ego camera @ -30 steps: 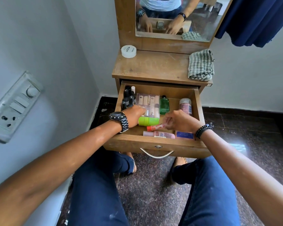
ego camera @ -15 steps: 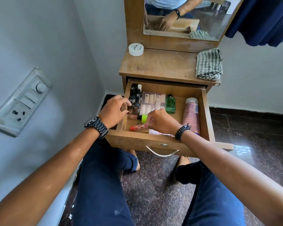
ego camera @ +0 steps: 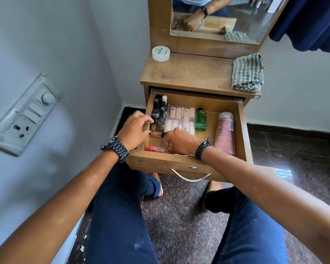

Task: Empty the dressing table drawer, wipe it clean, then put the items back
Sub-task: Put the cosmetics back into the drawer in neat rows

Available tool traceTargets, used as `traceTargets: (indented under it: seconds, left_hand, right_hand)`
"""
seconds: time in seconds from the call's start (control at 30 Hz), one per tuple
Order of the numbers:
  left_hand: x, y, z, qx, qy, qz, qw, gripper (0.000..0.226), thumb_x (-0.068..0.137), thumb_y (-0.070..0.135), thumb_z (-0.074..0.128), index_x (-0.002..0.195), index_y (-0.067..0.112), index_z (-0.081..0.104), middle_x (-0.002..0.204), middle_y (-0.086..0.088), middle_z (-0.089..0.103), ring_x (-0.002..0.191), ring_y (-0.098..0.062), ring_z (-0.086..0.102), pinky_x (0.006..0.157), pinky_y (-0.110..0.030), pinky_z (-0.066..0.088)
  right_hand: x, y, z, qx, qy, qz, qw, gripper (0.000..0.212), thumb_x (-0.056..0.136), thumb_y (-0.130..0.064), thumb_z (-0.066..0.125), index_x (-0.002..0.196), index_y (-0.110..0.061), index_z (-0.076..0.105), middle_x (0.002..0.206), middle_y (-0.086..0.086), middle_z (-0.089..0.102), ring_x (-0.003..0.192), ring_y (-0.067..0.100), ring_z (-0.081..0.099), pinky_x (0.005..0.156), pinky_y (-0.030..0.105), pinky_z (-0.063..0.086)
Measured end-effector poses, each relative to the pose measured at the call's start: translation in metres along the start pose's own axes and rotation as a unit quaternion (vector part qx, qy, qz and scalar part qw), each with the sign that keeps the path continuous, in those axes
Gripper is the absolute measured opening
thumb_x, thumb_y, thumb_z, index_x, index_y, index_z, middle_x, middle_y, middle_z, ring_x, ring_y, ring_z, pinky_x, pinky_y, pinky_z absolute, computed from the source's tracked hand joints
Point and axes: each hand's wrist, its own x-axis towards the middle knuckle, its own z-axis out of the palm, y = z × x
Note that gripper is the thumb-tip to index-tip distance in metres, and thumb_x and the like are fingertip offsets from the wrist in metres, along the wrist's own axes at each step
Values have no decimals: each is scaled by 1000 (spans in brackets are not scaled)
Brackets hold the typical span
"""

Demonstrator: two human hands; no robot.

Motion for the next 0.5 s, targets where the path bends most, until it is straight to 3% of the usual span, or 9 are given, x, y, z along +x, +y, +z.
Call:
traceTargets:
  seconds: [0.1,0.17,0.3,0.4,0.5]
  left_hand:
    - [0,0,-1,-11,-1,-2,1000,33,81,13,67,113,17,60,120,-3,51,102,-15,50,83,-22,41]
    - [0,2,-2,-14,3,-2,1000,33,81,13,68,113,16,61,121,-3,51,104,-17,51,84,-21,41]
    - [2,8,-5,-22,26,11,999,31,80,11,68,110,17,61,117,-3,53,104,-17,54,85,-21,41]
    - [8,18,-10,-42,40,34,998,29,80,7,68,106,16,63,111,-2,55,96,-15,54,82,-21,43]
    - [18,31,-17,-72,49,49,995,27,79,5,68,105,14,64,102,1,53,85,-7,48,71,-7,36]
  right_hand:
    - [-5,1,-6,19,-49,-35,998,23,86,-2,54,95,-11,73,96,5,71,82,14,58,68,20,40]
    - [-8,4,-12,42,-47,-43,997,18,85,-2,58,90,-10,73,93,3,72,79,11,59,69,21,43]
    - [-8,15,-30,103,0,-31,994,11,85,-4,63,84,-10,72,86,-1,71,83,11,66,76,23,53]
    - [-6,26,-47,161,42,-26,986,9,81,-5,68,83,-13,72,81,0,72,75,6,66,74,22,53]
    - [-3,33,-64,212,82,-12,974,9,80,-5,70,83,-14,72,80,2,73,67,-2,63,69,11,50]
